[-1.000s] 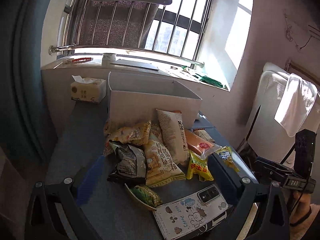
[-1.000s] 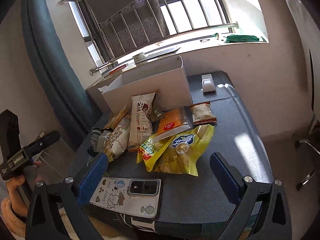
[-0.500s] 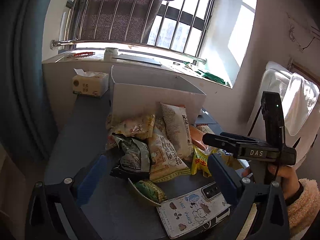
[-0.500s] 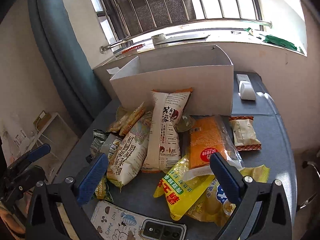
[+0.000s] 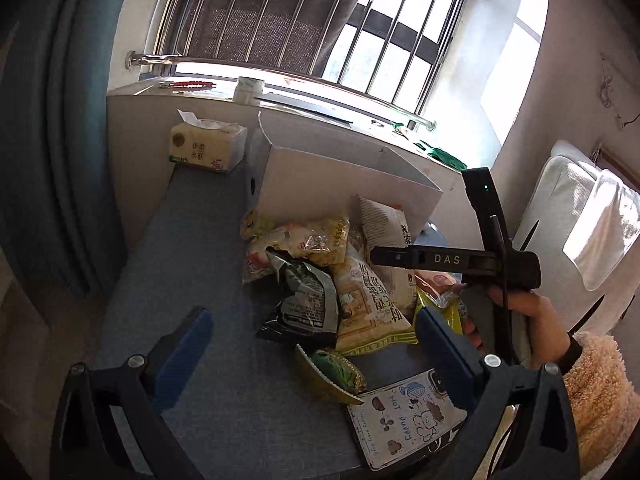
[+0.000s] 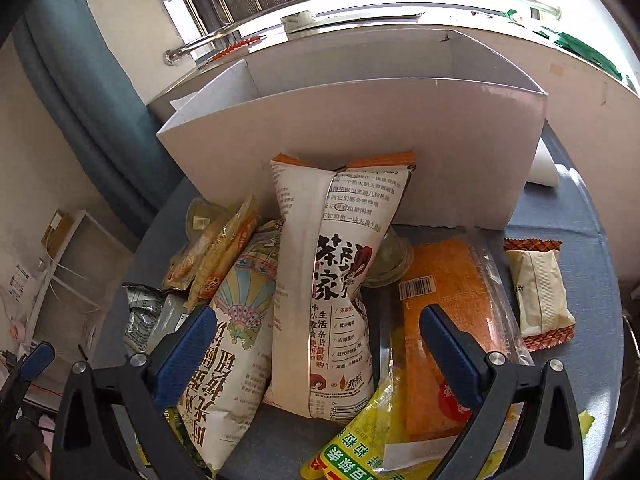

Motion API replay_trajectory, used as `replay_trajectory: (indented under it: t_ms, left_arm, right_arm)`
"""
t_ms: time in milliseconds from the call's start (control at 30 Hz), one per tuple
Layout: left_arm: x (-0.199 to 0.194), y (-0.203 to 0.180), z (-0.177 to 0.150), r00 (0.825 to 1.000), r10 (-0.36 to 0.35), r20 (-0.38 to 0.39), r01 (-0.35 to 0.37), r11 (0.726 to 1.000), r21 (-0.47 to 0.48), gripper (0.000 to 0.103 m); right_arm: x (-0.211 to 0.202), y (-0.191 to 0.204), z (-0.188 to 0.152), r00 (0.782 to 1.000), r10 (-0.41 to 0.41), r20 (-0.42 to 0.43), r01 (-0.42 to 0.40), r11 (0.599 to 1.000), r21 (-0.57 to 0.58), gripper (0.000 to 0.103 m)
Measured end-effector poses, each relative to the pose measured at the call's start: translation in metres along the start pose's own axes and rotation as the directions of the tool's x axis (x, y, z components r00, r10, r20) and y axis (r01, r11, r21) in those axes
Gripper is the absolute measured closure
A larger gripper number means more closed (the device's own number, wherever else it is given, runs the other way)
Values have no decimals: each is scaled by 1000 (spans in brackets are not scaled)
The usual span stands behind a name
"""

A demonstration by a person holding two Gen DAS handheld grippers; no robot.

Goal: Organize snacks
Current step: 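Grasp the white rice-cracker bag with the right gripper while the left grasps a dark packet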

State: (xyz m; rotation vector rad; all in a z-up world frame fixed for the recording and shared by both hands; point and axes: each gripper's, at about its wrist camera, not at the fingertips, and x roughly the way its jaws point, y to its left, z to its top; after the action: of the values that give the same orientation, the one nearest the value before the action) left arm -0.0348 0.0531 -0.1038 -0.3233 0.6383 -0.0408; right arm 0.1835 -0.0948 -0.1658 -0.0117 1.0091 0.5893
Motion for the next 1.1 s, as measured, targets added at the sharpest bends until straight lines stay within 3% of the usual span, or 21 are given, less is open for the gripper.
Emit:
replay_trajectory:
  t_ms: [33, 100, 167, 200, 400, 600, 767, 1000, 1067, 1100]
  left_arm:
    - [1, 0, 0, 1000, 3, -3, -3, 1000, 1, 0]
    - [2, 1, -1, 1000, 4, -9, -4, 1000, 0, 0]
    - [3, 4, -1, 1000, 7, -14, -7, 1000, -4, 0]
    - [5, 5, -1, 1000, 8, -21, -8, 1000, -6, 0]
    - [14, 13, 2, 999, -1, -44, 0, 1000, -29, 0]
    - [39, 15, 12, 993, -58, -99, 56, 998, -20, 0]
    - [74, 24, 21, 982, -67, -174, 68, 998, 2, 0]
    - [118, 29, 23, 950, -113, -291, 115, 993, -10, 1]
    - [129, 30, 21, 935, -133, -328, 132, 991, -26, 5]
    - [134, 31, 19, 928, -157, -339, 153, 987, -40, 22]
  right_arm:
    - [1, 1, 0, 1000, 15, -3, -15, 1000, -4, 0]
    - [-1, 3, -2, 999, 30, 16, -30, 1000, -6, 15]
    - [-2, 8, -2, 998, -65, 12, 66, 997, -41, 67]
    - [-4, 9, -2, 995, -95, 21, 96, 994, -58, 67]
    - [-41, 2, -2, 992, -62, 108, 68, 996, -53, 70]
    - [-89, -9, -1, 976, -20, 218, 25, 1000, -19, 71]
    - [-131, -7, -7, 956, 31, 290, -22, 999, -33, 71]
    - [-141, 8, -32, 951, 62, 304, -50, 998, -46, 71]
    - [-139, 3, -39, 954, 68, 292, -66, 998, -18, 71]
    - [-137, -1, -43, 956, 78, 283, -81, 997, 1, 71]
